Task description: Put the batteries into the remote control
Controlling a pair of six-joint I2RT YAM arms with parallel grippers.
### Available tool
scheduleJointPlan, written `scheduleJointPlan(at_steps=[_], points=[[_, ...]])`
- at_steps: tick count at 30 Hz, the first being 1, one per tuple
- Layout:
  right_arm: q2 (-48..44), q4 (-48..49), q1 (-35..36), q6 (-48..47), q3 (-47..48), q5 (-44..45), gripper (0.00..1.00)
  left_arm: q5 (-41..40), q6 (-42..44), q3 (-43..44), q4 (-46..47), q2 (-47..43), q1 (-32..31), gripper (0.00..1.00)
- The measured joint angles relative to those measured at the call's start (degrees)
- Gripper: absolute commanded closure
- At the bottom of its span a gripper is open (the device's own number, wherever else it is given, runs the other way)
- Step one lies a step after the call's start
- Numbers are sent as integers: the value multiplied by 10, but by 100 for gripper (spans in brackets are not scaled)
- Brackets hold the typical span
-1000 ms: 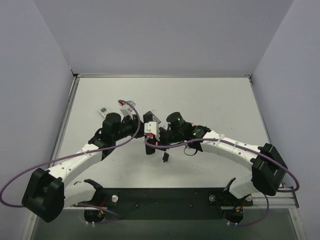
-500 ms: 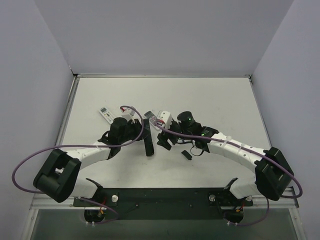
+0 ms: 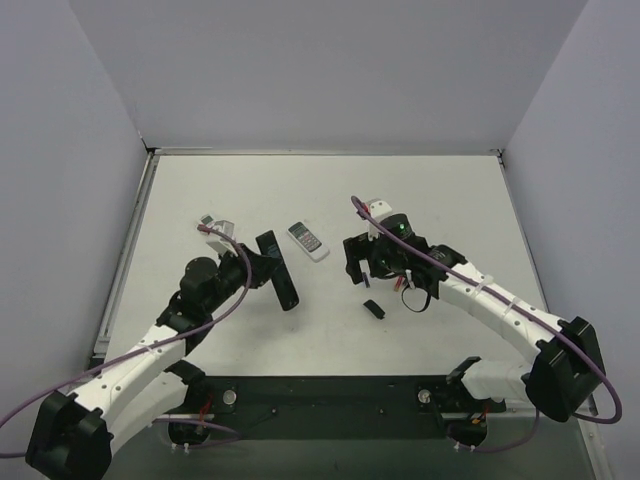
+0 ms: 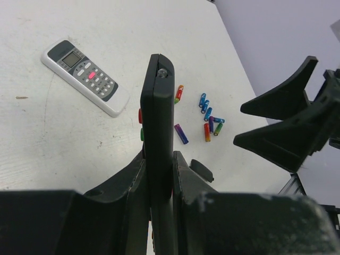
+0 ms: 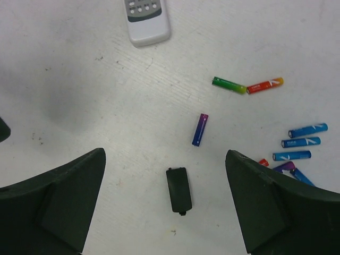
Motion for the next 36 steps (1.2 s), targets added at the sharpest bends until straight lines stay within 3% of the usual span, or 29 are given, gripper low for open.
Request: scheduleJointPlan(at_steps=[1,7,13,24,36], points=[[3,-19,-2,8,8,8,23,2,-4,-6,-1,-15,0,100],[71,-94,-14,45,79,31,45,41,-52,-98,33,-83,4,100],[179,-144,-19,66,144,38,57,78,-90,-162,66,-93,4,100],[270,-165,-30,83,152,35,59,100,-94,-162,89,-107,4,100],[246,-159,-83,110,111,43,58,103,-94,-162,87,-92,4,100]])
